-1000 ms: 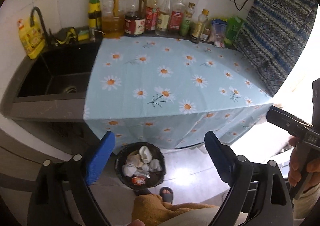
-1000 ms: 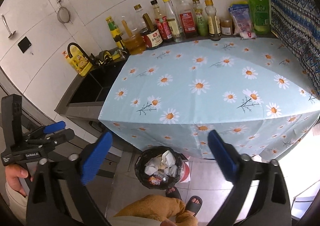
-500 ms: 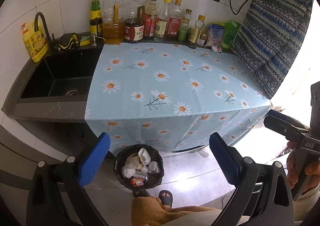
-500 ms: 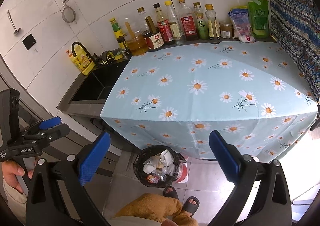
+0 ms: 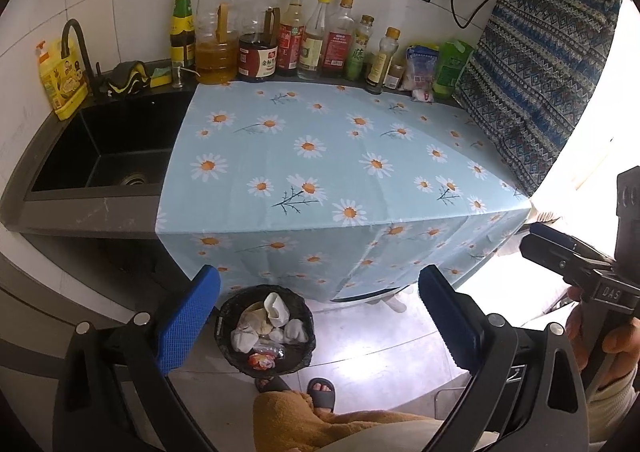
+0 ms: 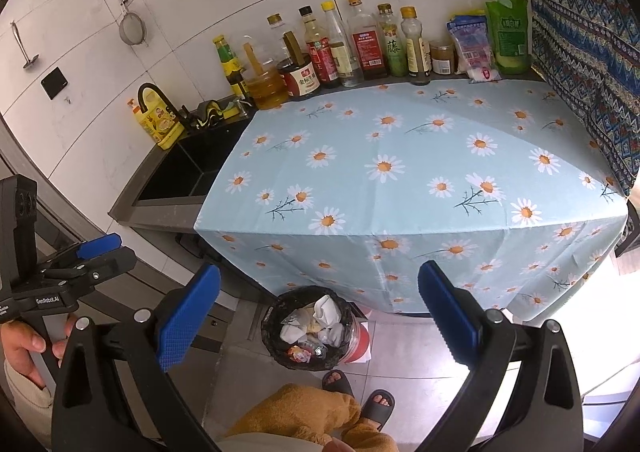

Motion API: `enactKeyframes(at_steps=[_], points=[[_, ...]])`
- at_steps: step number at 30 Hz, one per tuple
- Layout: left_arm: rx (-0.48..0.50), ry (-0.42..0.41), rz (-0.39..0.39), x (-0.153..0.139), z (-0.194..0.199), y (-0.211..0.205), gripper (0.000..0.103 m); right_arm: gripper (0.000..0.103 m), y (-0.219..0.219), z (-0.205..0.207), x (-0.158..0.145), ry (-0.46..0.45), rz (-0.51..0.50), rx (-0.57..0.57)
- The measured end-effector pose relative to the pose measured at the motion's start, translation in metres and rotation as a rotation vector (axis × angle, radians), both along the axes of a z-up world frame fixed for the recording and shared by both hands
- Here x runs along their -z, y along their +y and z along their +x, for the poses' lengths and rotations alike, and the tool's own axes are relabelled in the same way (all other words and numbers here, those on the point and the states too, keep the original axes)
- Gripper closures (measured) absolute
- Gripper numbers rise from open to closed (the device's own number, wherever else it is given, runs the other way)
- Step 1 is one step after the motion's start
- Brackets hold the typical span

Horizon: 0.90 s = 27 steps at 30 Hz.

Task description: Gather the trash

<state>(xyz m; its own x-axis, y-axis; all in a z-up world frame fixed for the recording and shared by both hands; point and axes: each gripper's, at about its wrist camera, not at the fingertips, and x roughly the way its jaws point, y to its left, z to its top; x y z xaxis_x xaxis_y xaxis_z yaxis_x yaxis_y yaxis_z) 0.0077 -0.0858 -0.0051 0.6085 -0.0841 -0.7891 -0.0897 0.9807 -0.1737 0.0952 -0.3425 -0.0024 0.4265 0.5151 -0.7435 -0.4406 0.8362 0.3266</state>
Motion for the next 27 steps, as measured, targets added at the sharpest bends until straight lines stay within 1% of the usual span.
enactKeyframes(at_steps=[4, 11, 19, 27], points=[[-0.003, -0.003, -0.005, -0.001, 0.000, -0.001, 0.007, 0.005, -0.001, -0.001, 0.000, -0.001, 0.000, -0.002], [0.017, -0.007, -0.044, -0.001, 0.001, -0.004, 0.007, 0.005, -0.006, -0.002, -0.001, -0.004, -0.006, 0.002], [0.034, -0.006, -0.043, -0.001, 0.002, -0.010, 0.007, 0.005, -0.008, -0.002, -0.001, 0.006, -0.007, 0.000], [0.038, -0.006, -0.061, 0.001, 0.002, -0.010, 0.007, 0.005, -0.007, 0.002, -0.001, 0.009, -0.013, -0.002]])
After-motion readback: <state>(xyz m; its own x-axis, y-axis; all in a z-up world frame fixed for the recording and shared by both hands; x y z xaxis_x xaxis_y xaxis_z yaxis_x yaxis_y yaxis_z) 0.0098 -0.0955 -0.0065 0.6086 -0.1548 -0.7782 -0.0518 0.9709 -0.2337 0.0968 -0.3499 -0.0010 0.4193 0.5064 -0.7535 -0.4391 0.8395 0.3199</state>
